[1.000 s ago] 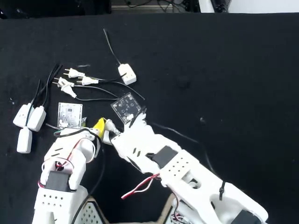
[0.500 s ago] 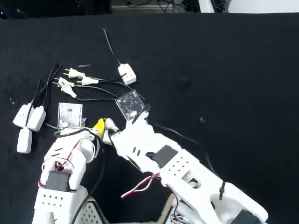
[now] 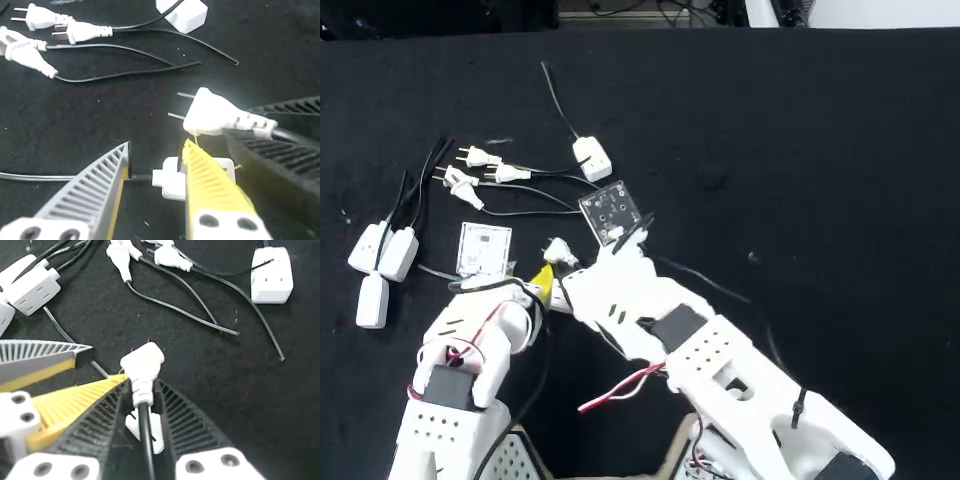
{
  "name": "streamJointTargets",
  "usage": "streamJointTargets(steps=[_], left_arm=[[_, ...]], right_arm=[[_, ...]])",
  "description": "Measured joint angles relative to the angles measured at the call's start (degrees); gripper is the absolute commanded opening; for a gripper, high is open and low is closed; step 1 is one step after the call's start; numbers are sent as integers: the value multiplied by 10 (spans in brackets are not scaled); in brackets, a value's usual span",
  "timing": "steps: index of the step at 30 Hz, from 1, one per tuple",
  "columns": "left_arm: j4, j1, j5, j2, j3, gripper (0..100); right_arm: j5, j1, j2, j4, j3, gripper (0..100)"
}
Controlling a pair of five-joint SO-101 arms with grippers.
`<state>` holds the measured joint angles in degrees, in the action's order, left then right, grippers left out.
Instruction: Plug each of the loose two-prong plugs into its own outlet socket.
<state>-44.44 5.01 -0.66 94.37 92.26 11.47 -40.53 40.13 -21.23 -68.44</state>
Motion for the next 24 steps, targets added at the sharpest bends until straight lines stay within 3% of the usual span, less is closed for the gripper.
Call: streamJointTargets(steps=[4, 8, 12, 17, 24], left_arm=[[0, -1, 0, 0, 0, 181], [0, -4, 0, 0, 0, 180], [0, -46, -4, 0, 0, 180], [0, -98, -61, 1, -7, 180], [0, -53, -44, 0, -7, 180]], right_arm=[[-5, 0, 0, 0, 0, 11], [-61, 0, 0, -11, 0, 11], [-104, 17, 0, -64, 14, 11], [-141, 15, 0, -100, 25, 11], [-169, -40, 0, -101, 25, 11]])
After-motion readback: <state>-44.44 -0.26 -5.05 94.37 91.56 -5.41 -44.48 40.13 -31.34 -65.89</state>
